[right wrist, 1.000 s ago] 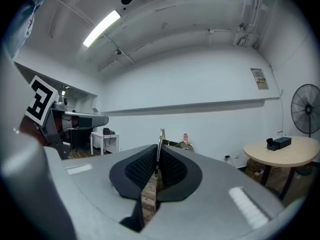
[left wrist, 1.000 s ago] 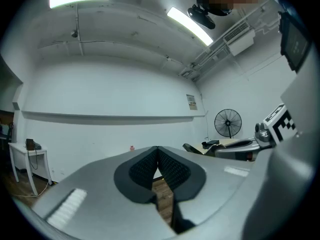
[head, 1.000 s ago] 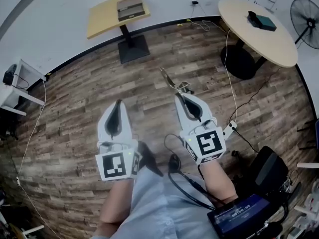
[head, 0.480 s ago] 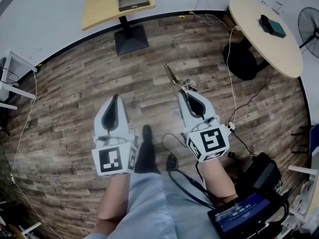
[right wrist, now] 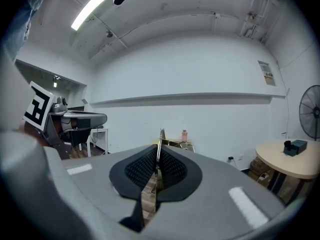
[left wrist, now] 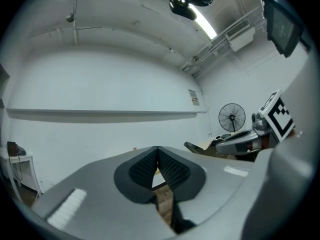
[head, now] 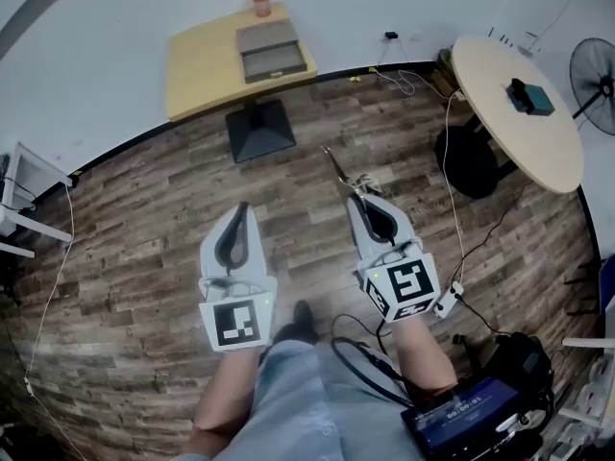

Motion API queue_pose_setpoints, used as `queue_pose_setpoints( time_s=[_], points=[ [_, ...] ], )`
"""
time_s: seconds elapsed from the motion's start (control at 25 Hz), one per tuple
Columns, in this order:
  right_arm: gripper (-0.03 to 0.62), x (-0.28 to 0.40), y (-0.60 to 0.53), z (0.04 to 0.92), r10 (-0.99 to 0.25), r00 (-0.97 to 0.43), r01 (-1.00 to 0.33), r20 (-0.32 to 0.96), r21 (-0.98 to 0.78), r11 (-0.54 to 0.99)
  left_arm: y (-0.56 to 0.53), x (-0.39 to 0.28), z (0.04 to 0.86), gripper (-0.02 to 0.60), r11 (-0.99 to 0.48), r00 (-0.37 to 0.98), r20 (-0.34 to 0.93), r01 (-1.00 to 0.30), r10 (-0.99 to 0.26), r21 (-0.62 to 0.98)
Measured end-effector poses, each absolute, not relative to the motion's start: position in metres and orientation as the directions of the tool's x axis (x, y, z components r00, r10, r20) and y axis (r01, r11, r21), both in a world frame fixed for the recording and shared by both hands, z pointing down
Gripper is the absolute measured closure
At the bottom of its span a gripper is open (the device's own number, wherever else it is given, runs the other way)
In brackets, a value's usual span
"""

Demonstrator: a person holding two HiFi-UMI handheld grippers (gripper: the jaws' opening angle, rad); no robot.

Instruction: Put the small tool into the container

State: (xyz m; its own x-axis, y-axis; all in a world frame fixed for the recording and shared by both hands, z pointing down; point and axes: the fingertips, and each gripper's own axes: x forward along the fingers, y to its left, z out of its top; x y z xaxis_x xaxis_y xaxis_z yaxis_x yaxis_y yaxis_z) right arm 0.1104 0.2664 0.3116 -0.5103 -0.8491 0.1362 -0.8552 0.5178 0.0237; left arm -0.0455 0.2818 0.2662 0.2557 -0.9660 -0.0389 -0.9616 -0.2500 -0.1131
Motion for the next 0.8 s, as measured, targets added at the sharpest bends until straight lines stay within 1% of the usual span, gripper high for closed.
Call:
queue_pose_setpoints(
  time_s=[0.32,0.52,0.64,0.8],
  points=[
    [0.586,0.077,0.207,0.284,-0.871,-0.479,-0.871,0.111,0.059,0.487,0.217,-0.073,0.25,0.572,-0.296,0.303,-0.072,-0.951,-0.95,-0.084],
    [0.586,0.074,0.179,0.281,-0.876,-0.469,-0.877,0.11,0.06,0.477,0.186,-0.08,0.265,0.572,-0.308,0.313,-0.038,-0.946,-0.949,-0.101],
    [0.586,0.073,0.157,0.291,-0.876,-0.466,-0.878,0.125,0.053,0.475,0.164,-0.08,0.268,0.572,-0.307,0.31,-0.035,-0.949,-0.95,-0.074],
    [0.585,0.077,0.117,0.299,-0.874,-0.468,-0.878,0.128,0.046,0.477,0.124,-0.079,0.281,0.572,-0.303,0.305,-0.01,-0.948,-0.952,-0.1]
  ],
)
